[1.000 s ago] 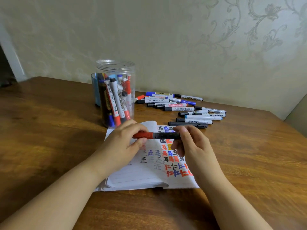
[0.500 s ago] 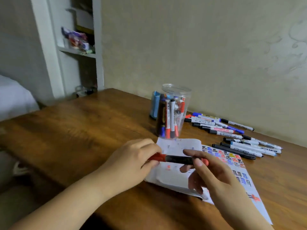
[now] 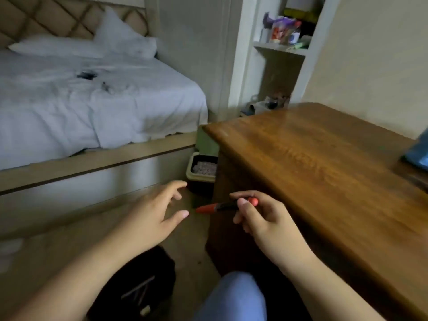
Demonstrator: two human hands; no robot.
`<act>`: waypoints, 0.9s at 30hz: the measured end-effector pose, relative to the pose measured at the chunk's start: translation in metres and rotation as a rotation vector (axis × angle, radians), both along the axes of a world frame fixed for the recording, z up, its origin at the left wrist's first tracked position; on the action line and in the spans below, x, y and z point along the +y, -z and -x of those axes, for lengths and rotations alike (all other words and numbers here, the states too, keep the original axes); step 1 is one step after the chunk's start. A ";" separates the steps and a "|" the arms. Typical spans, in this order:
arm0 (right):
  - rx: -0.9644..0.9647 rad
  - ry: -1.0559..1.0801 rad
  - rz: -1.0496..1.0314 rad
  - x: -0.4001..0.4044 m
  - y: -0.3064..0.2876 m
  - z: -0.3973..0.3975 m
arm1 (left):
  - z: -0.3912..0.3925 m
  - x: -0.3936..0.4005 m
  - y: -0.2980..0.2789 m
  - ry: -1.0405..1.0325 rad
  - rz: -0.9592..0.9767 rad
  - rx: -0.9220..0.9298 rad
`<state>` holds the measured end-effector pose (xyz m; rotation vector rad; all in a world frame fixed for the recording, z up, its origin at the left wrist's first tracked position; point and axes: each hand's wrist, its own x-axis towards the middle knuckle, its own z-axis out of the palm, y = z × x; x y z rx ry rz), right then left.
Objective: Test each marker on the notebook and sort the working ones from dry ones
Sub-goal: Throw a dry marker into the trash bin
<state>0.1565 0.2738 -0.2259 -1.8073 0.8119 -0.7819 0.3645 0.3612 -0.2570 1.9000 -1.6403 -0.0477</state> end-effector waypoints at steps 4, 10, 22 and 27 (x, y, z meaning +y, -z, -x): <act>0.097 -0.104 -0.094 0.016 0.059 -0.092 | -0.073 0.066 0.039 -0.256 -0.155 0.095; 0.455 -0.287 -0.242 0.047 0.131 -0.177 | -0.115 0.135 0.077 -0.472 -0.266 0.206; 0.544 -0.340 0.206 0.021 0.055 -0.124 | -0.084 0.091 0.060 -0.322 -0.196 0.153; 0.564 -0.166 0.411 -0.008 -0.012 -0.039 | -0.023 0.017 0.020 -0.069 -0.086 0.038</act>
